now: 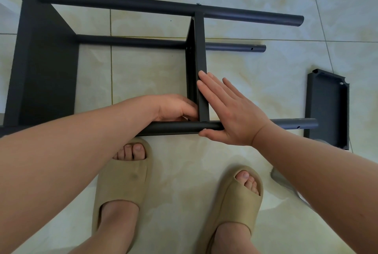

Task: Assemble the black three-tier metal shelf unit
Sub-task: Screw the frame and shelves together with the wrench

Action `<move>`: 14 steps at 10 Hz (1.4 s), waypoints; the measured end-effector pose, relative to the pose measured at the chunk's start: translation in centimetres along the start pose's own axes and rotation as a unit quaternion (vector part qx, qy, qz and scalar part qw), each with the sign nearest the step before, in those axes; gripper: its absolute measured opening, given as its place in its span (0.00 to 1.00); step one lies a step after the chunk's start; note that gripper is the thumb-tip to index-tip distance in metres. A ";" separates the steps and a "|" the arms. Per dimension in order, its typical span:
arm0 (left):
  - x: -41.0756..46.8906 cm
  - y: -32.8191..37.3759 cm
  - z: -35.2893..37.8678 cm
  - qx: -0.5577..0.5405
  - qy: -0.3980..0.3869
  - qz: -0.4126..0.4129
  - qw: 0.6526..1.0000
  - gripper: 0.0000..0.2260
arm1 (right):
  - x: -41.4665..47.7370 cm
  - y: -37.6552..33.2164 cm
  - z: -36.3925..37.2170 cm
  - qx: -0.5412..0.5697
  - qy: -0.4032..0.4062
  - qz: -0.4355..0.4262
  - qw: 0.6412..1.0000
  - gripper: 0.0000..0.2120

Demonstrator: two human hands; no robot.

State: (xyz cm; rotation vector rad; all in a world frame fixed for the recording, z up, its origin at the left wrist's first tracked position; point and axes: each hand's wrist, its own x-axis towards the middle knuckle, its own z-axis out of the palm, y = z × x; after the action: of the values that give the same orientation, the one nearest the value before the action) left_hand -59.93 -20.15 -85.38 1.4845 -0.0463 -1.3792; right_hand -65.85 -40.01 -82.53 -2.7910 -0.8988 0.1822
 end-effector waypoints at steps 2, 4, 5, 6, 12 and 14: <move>-0.1 -0.1 -0.2 0.004 0.008 0.003 1.000 0.07 | 0.0 0.0 0.0 -0.001 -0.001 -0.001 1.000 0.47; -0.2 0.0 -0.3 -0.020 -0.004 0.011 1.000 0.08 | 0.0 0.0 -0.1 -0.001 -0.008 0.001 1.000 0.47; -0.2 -0.1 -0.4 -0.031 -0.011 0.014 0.999 0.08 | 0.0 0.0 -0.2 0.000 -0.006 0.001 1.000 0.47; -0.2 0.0 -0.3 -0.044 -0.017 0.015 0.999 0.09 | 0.0 0.0 -0.1 -0.001 -0.007 0.001 1.000 0.47; -0.2 -0.1 -0.3 -0.036 -0.017 0.013 0.999 0.09 | 0.0 0.0 0.0 0.000 -0.005 -0.001 1.000 0.47; 0.1 -0.3 -0.3 -0.060 -0.018 0.014 0.998 0.08 | 0.0 0.0 0.0 0.001 -0.002 -0.002 1.000 0.47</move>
State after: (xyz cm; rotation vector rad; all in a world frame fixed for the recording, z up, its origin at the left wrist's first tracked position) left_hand -59.83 -19.85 -85.72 1.3544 -0.0071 -1.3617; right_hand -65.81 -39.98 -82.52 -2.7870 -0.9048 0.1894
